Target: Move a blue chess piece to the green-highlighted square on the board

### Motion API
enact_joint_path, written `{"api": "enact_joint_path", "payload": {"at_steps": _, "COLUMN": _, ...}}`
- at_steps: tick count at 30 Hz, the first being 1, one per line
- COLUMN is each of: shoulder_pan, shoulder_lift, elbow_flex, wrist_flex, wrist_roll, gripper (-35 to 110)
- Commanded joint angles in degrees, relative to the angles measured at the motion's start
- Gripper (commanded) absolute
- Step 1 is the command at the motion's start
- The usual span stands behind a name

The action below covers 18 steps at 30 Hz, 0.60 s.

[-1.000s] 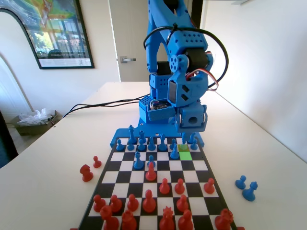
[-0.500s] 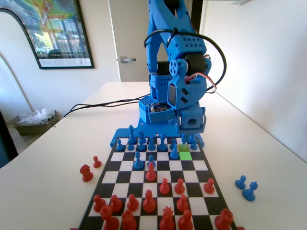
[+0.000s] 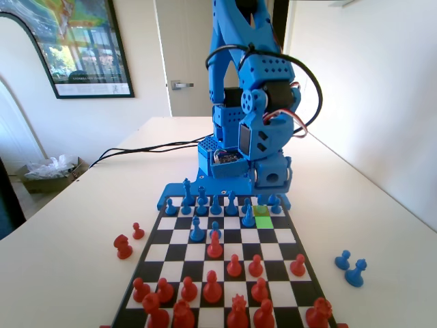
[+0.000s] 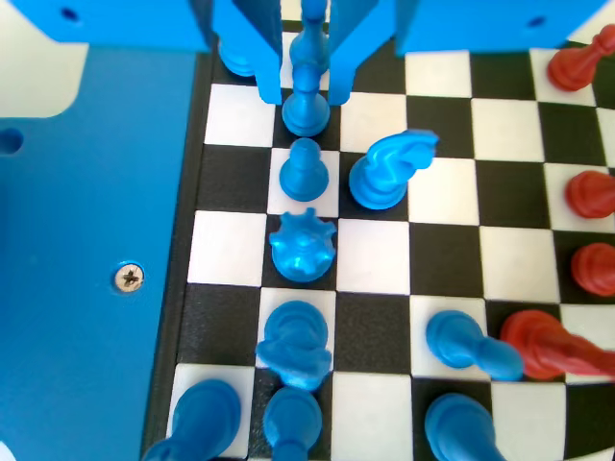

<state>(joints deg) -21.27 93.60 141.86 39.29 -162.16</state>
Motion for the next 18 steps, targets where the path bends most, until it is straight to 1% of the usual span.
{"api": "enact_joint_path", "payload": {"at_steps": 1, "shoulder_pan": -0.9, "shoulder_lift": 0.4, "elbow_flex": -2.6, "wrist_flex": 0.0, "wrist_roll": -0.4, "gripper": 6}}
{"api": "enact_joint_path", "payload": {"at_steps": 18, "shoulder_pan": -0.4, "shoulder_lift": 0.4, "elbow_flex": -2.8, "wrist_flex": -0.3, "wrist_roll": -0.4, "gripper": 1}}
